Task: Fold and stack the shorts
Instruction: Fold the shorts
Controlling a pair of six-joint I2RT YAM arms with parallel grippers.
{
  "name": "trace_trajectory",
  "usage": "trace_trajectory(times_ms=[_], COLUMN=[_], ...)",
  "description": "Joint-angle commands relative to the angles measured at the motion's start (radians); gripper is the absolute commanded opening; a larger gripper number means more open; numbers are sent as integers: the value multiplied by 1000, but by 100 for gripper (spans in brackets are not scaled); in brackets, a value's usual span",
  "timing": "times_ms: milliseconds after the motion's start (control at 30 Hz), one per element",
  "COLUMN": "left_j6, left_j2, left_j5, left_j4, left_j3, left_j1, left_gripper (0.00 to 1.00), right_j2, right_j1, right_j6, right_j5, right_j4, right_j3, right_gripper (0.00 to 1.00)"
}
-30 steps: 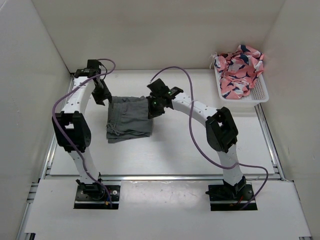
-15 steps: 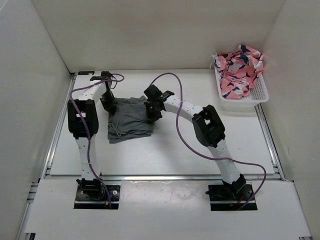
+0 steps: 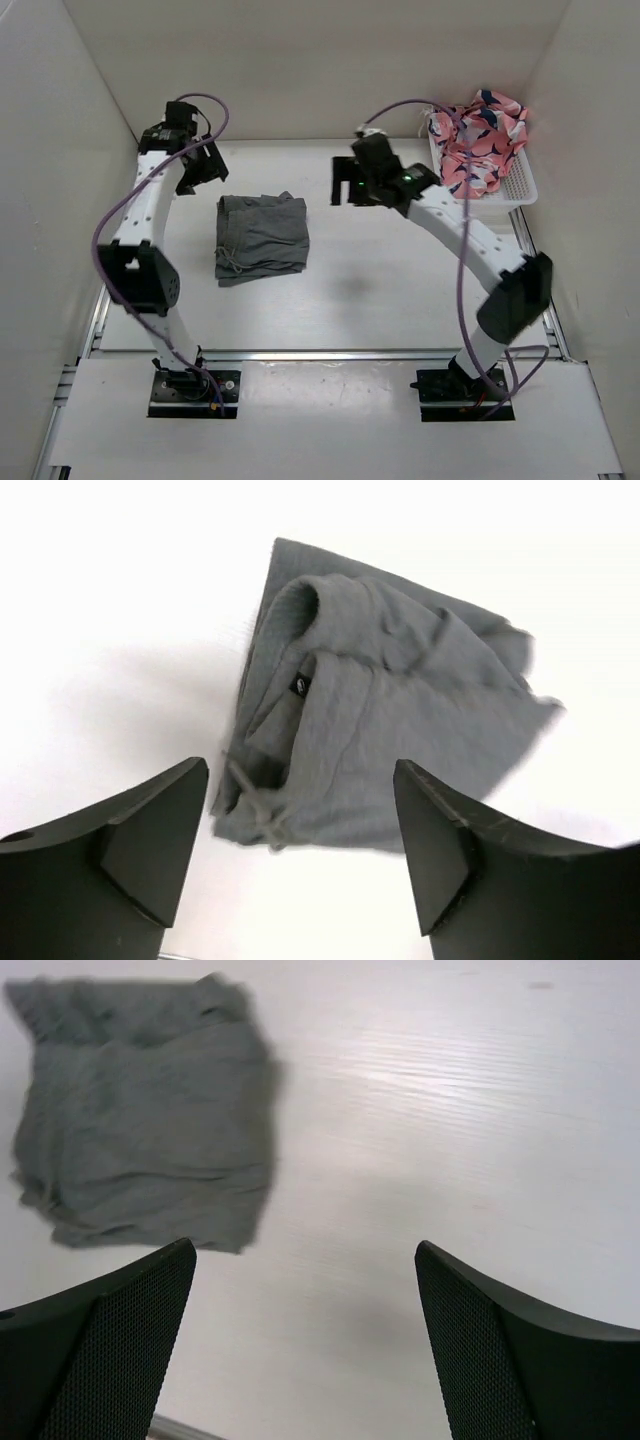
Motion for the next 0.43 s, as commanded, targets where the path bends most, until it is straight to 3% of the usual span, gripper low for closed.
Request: trace_trajectory(times_ms=[0, 233, 400], left_j6=[38, 36, 35], left_j2=[-190, -584, -692], left_j5=[60, 126, 126], left_j4=[22, 173, 194], left_j3=[-94, -422, -544], left_j1=[-3, -12, -12], left_gripper=[88, 89, 89], right_j2=[-139, -349, -440], right_j1=[-106, -286, -323], right_j6=[-6, -15, -29], right_j5=[150, 162, 151], right_j4=[-37, -82, -91], right_j3=[-167, -396, -466], right_gripper=[94, 94, 91])
